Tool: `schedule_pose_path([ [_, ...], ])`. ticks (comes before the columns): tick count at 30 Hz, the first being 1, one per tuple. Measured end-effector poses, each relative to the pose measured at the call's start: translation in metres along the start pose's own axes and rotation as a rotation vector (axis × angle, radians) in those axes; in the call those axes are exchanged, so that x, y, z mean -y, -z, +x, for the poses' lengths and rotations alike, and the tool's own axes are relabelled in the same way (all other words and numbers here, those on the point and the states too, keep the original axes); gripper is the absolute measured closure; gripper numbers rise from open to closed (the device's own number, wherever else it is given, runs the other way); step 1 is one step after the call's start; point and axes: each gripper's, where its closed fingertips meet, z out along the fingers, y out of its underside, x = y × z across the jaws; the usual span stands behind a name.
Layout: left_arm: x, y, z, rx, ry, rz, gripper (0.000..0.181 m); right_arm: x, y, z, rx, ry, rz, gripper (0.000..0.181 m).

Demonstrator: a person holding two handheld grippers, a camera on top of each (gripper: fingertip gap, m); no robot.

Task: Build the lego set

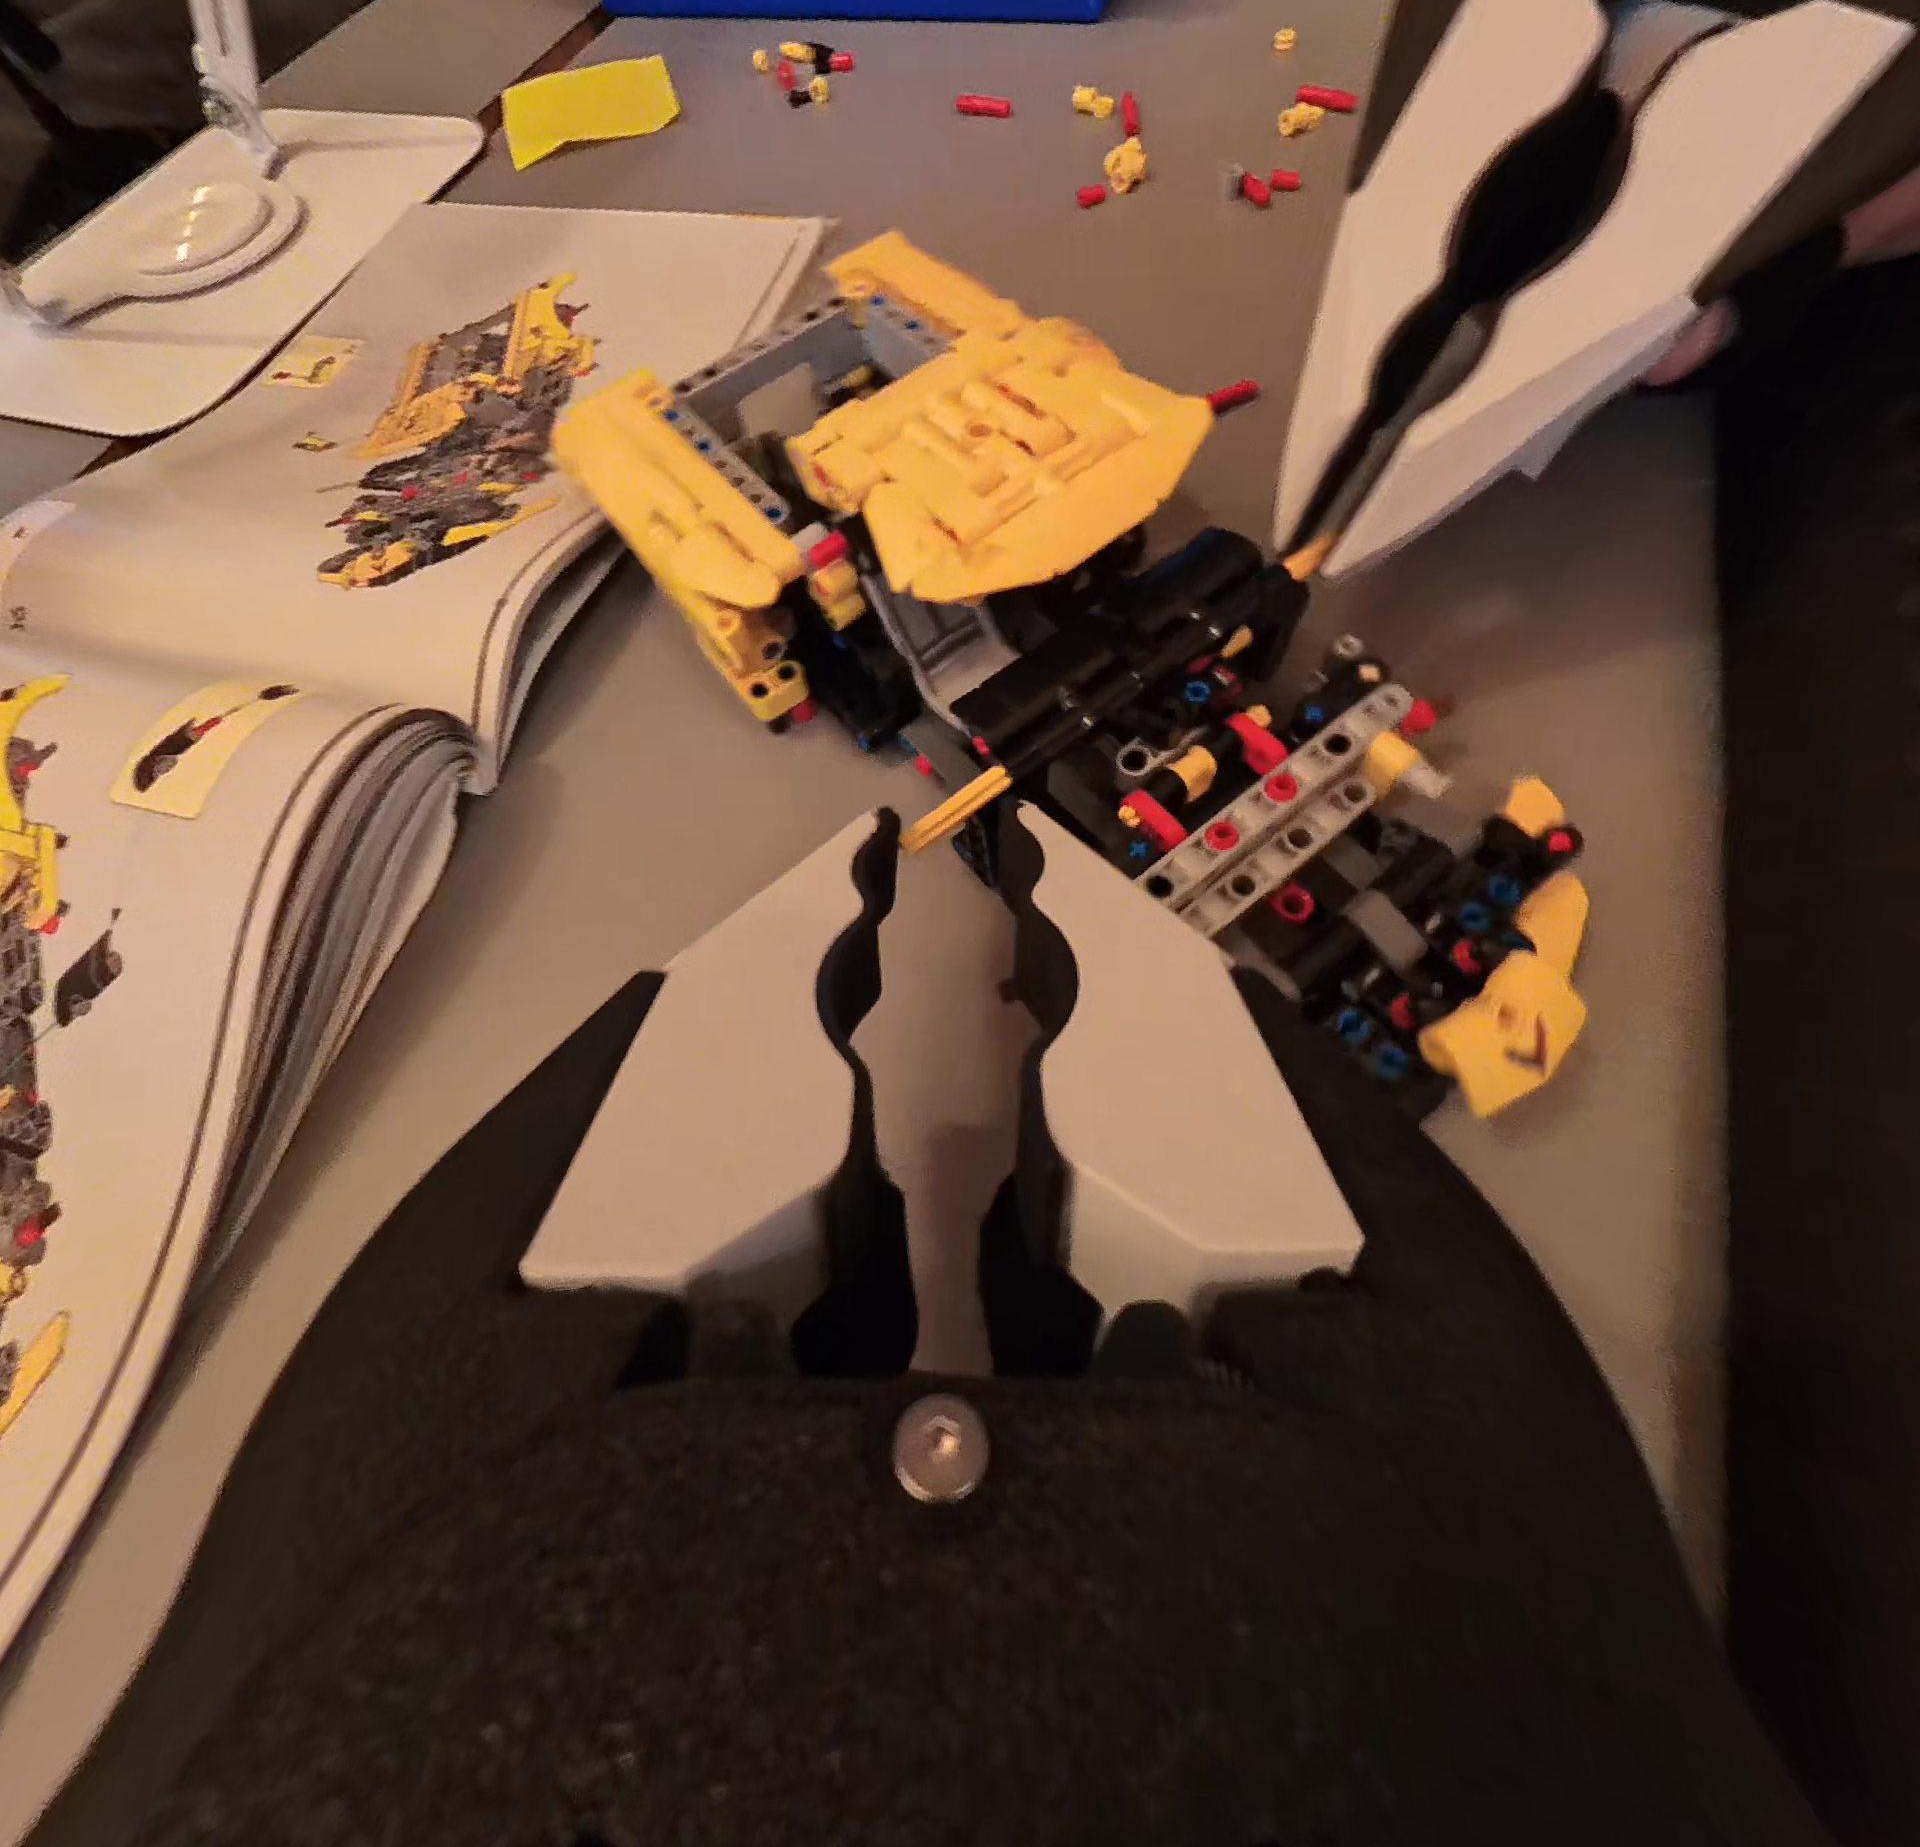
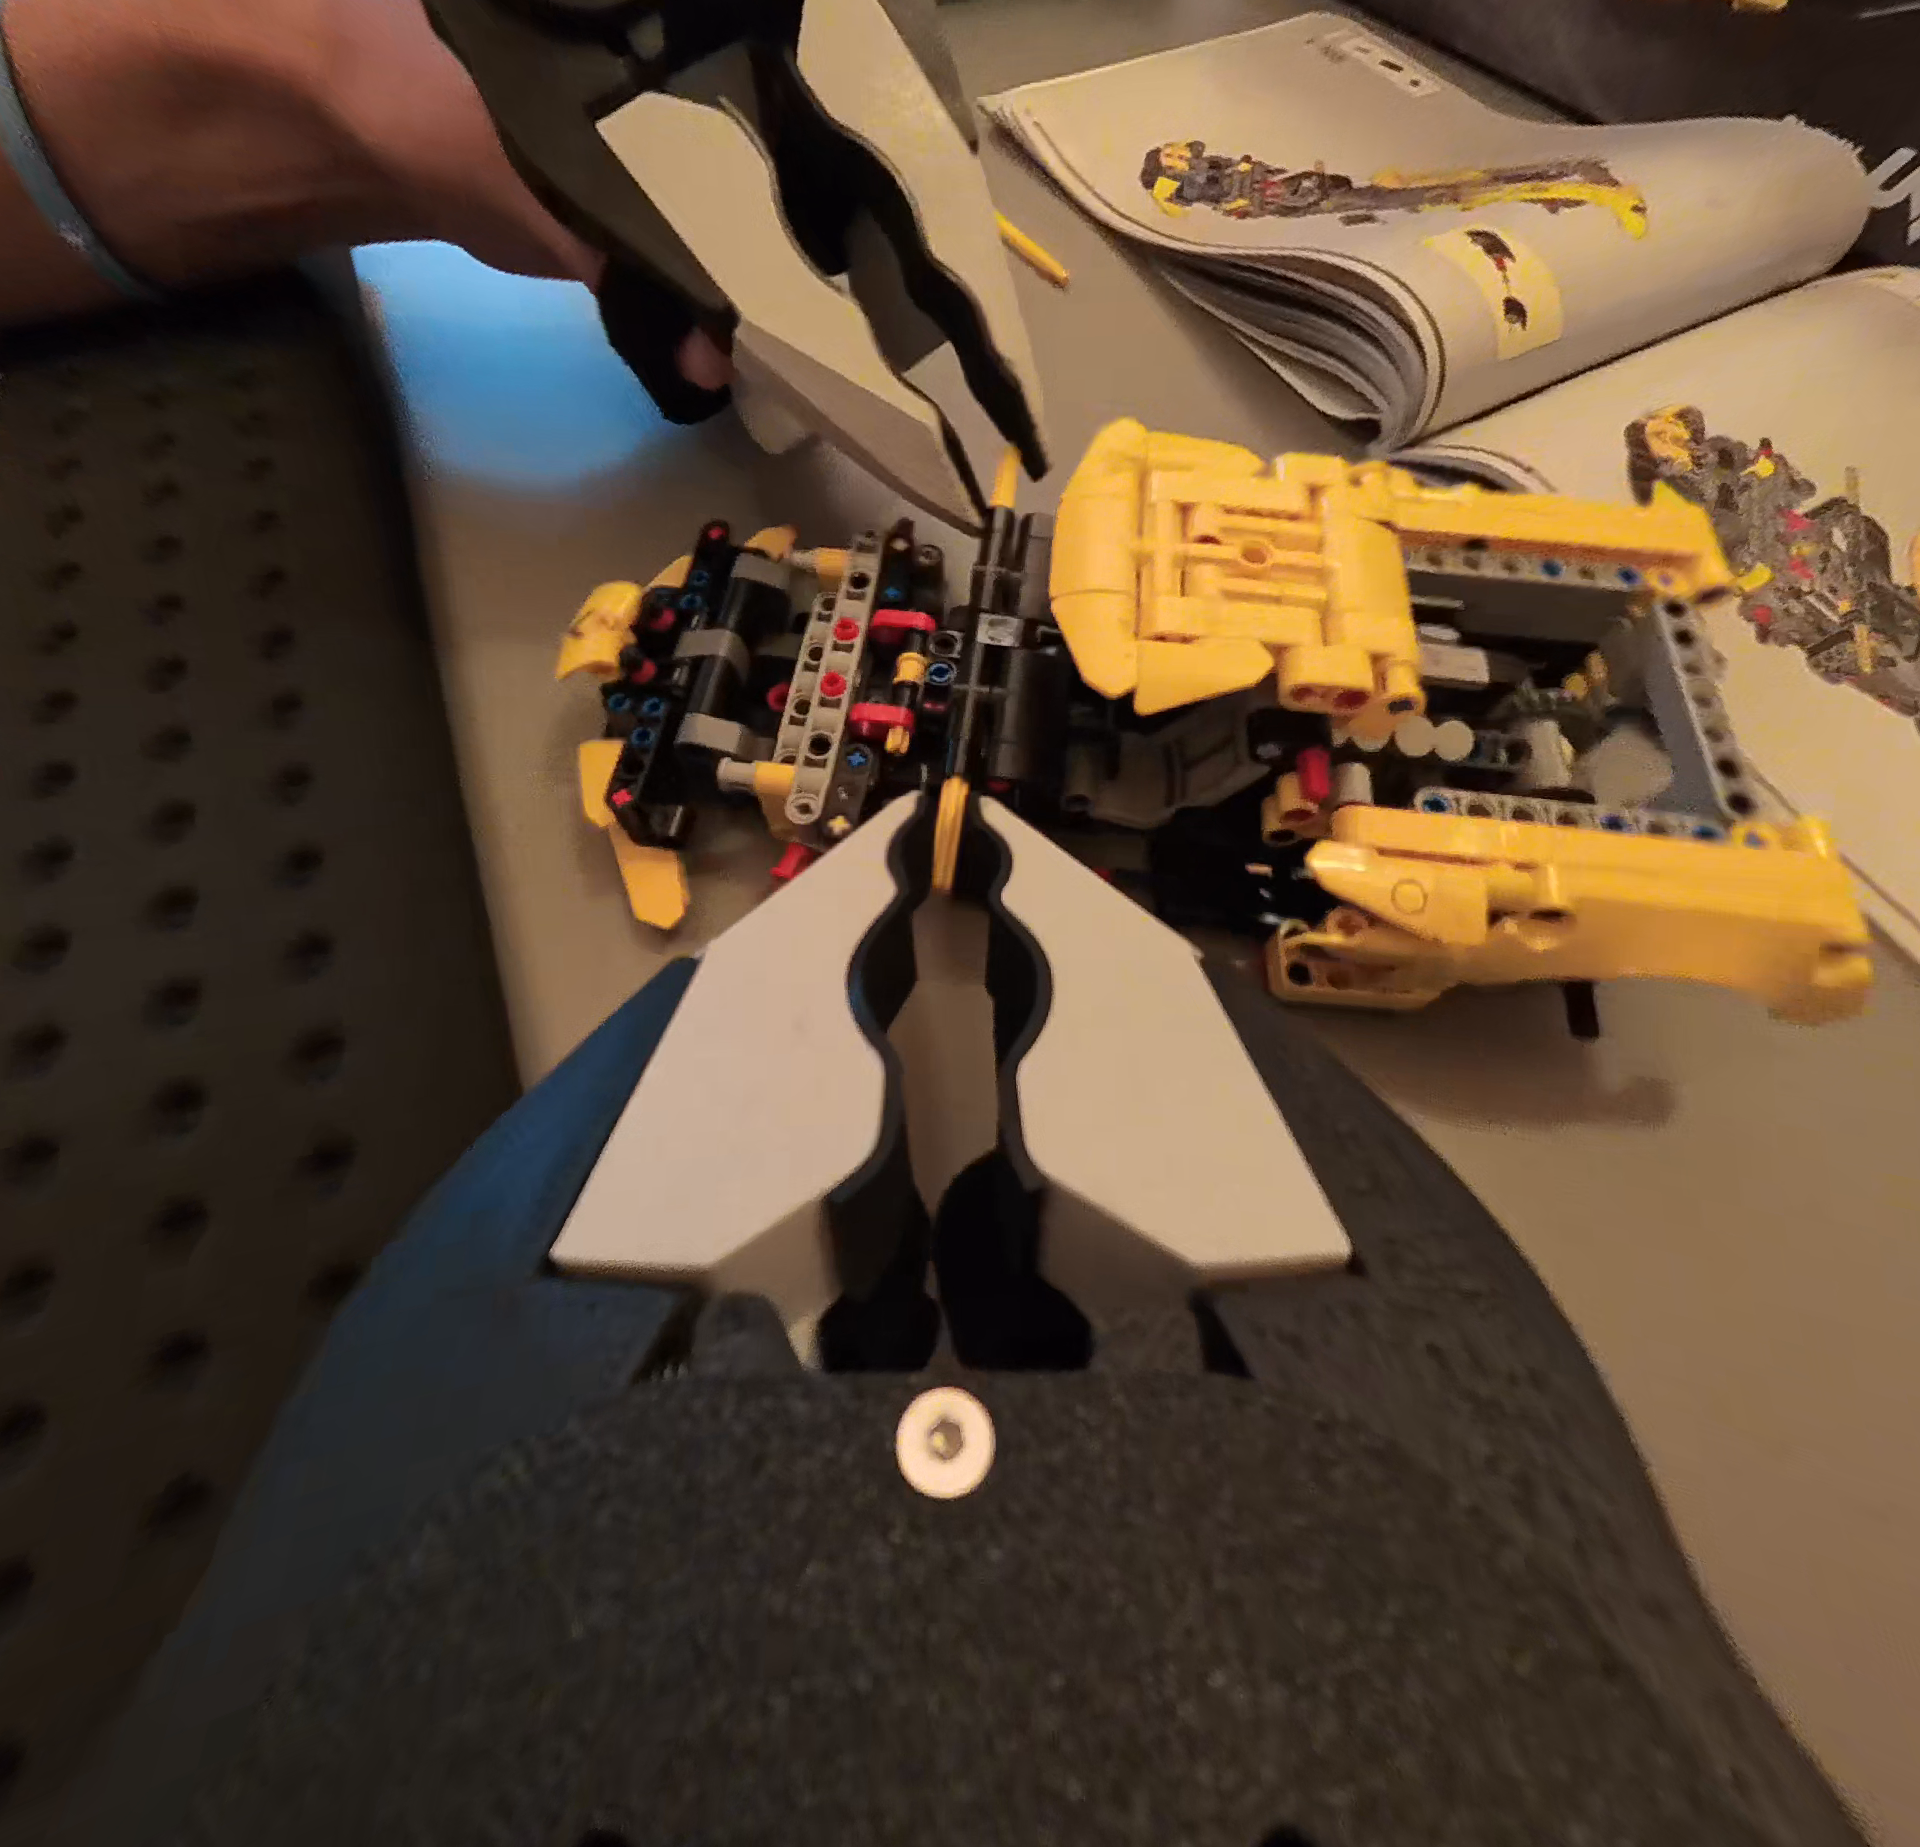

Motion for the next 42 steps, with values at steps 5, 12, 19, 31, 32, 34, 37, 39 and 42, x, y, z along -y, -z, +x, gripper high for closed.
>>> schedule_pose_path([
  [5, -0.001, -0.004, -0.029, 0.053, 0.065, -0.015, 0.162, 0.012, -0.02, 0.0, -0.041, -0.007, -0.003, 0.175],
  [12, 0.011, 0.006, -0.054, 0.108, 0.24, 0.07, 0.16, 0.042, -0.011, 0.0, 0.105, -0.215, 0.147, 0.165],
  [19, 0.066, 0.029, -0.135, 0.301, 0.49, 0.261, 0.155, 0.104, 0.039, 0.158, -0.174, -0.276, 0.314, 0.156],
  [31, 0.02, 0.058, -0.193, 0.522, 0.434, 0.253, 0.155, 0.023, 0.027, 0.239, -0.421, -0.333, 0.098, 0.139],
  [32, 0.02, 0.062, -0.194, 0.514, 0.442, 0.268, 0.155, 0.025, 0.027, 0.239, -0.418, -0.341, 0.11, 0.14],
  [34, 0.018, 0.071, -0.197, 0.501, 0.454, 0.281, 0.154, 0.026, 0.026, 0.237, -0.41, -0.345, 0.125, 0.143],
  [37, 0.019, 0.093, -0.186, 0.393, 0.466, 0.279, 0.154, 0.023, 0.022, 0.232, -0.393, -0.343, 0.114, 0.144],
  [39, 0.016, 0.114, -0.17, 0.335, 0.502, 0.296, 0.153, 0.022, 0.021, 0.232, -0.388, -0.334, 0.109, 0.145],
  [42, 0.001, 0.153, -0.149, 0.346, 0.488, 0.309, 0.153, 0.024, 0.024, 0.233, -0.386, -0.339, 0.121, 0.146],
])
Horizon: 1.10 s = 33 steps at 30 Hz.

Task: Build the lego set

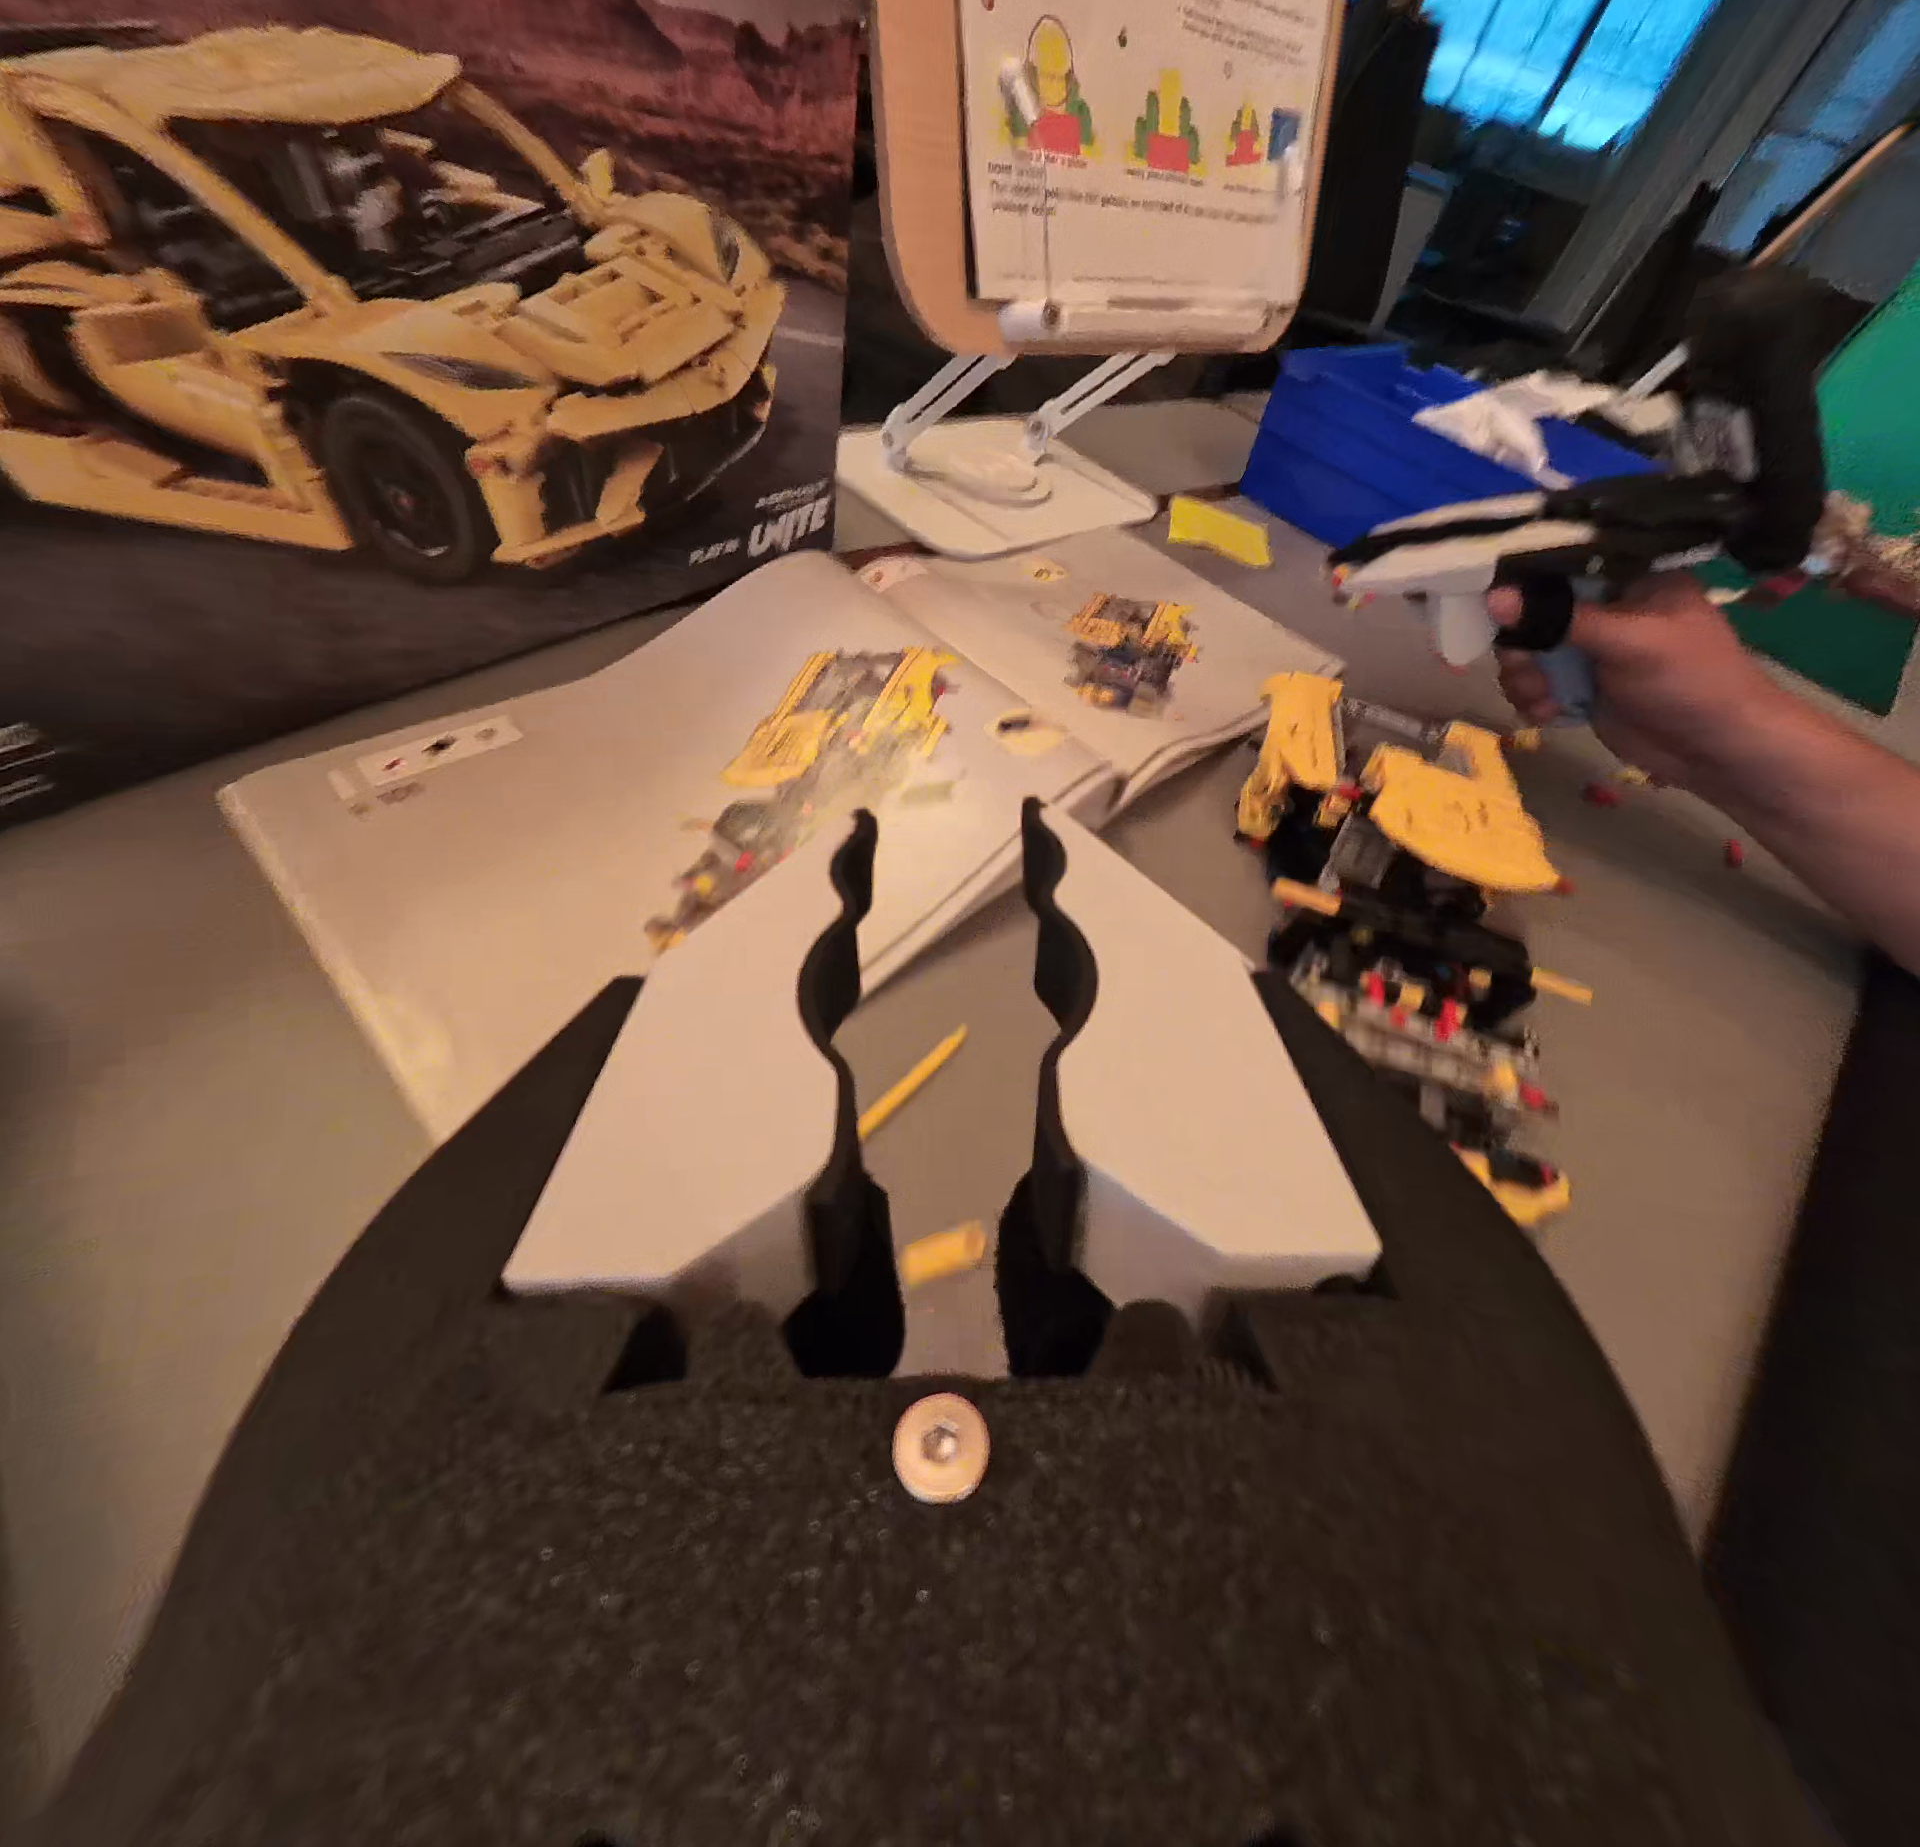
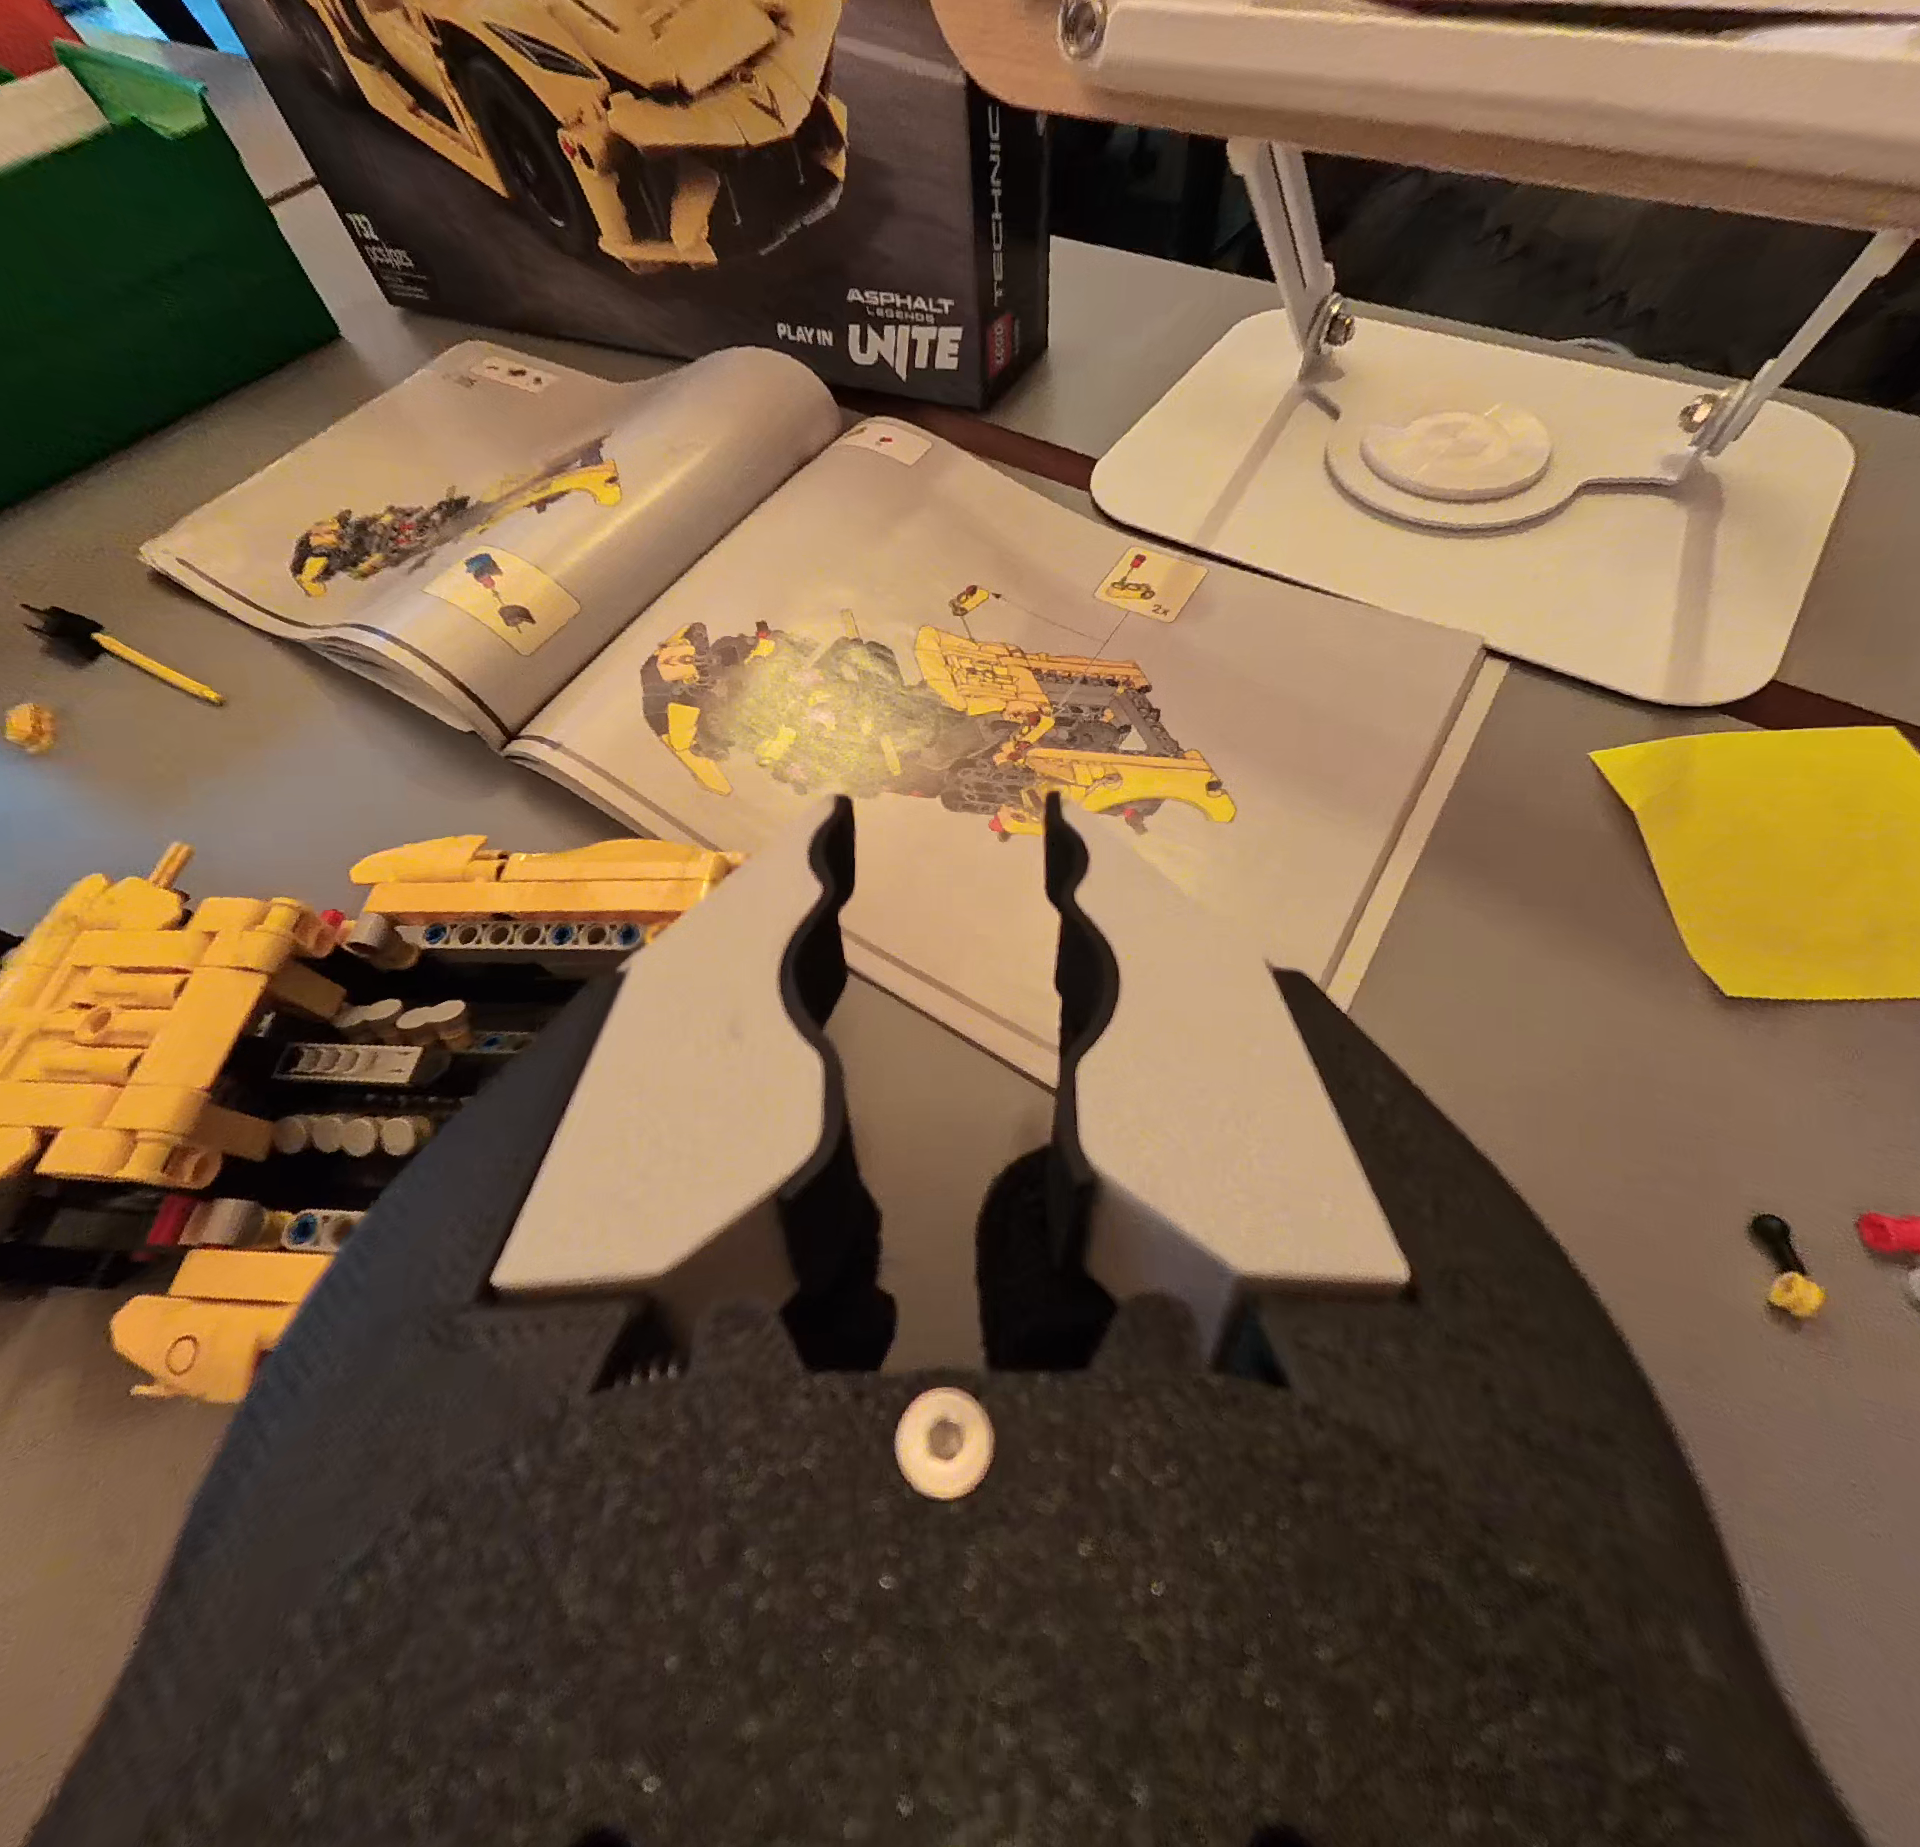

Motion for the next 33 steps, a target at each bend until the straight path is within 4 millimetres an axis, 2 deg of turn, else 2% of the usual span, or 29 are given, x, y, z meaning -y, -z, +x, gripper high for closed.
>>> schedule_pose_path([
  [2, -0.016, 0.032, -0.008, 0.075, -0.037, -0.076, 0.153, 0.002, 0.001, -0.003, 0.022, -0.026, 0.017, 0.147],
  [5, -0.054, 0.082, -0.028, 0.296, -0.057, -0.297, 0.153, 0.001, 0.002, -0.006, 0.031, -0.023, 0.007, 0.148],
  [7, -0.074, 0.106, -0.022, 0.358, -0.081, -0.381, 0.153, 0.002, 0.002, -0.01, 0.039, -0.01, 0.006, 0.15],
  [10, -0.094, 0.12, -0.005, 0.368, -0.035, -0.382, 0.153, 0.002, 0.002, -0.014, 0.05, 0.003, 0.002, 0.151],
  [13, -0.115, 0.115, 0.001, 0.364, 0.027, -0.401, 0.153, 0.0, 0.001, -0.014, 0.055, -0.001, -0.001, 0.152],
  [16, -0.135, 0.101, 0.005, 0.364, -0.012, -0.494, 0.153, 0.0, 0.001, -0.014, 0.061, -0.01, 0.002, 0.152],
  [23, -0.154, 0.092, -0.003, 0.403, -0.104, -0.625, 0.154, 0.0, 0.005, -0.007, 0.05, -0.026, 0.011, 0.153],
  [24, -0.156, 0.09, -0.002, 0.39, -0.097, -0.627, 0.157, 0.0, 0.005, -0.006, 0.049, -0.03, 0.013, 0.153],
  [25, -0.158, 0.088, 0.0, 0.371, -0.089, -0.633, 0.171, 0.0, 0.005, -0.005, 0.049, -0.034, 0.013, 0.153],
  [26, -0.16, 0.087, 0.002, 0.357, -0.084, -0.639, 0.174, 0.0, 0.005, -0.004, 0.049, -0.038, 0.013, 0.154],
  [28, -0.156, 0.086, 0.004, 0.358, -0.082, -0.642, 0.174, -0.001, 0.005, -0.003, 0.051, -0.043, 0.013, 0.154],
  [30, -0.139, 0.079, 0.014, 0.337, -0.095, -0.611, 0.174, -0.001, 0.004, -0.002, 0.048, -0.042, 0.016, 0.154],
  [32, -0.111, 0.06, 0.041, 0.261, -0.142, -0.538, 0.174, -0.002, 0.004, -0.002, 0.048, -0.04, 0.014, 0.153],
  [33, -0.096, 0.047, 0.063, 0.205, -0.163, -0.495, 0.174, -0.002, 0.004, -0.002, 0.049, -0.041, 0.012, 0.153],
])
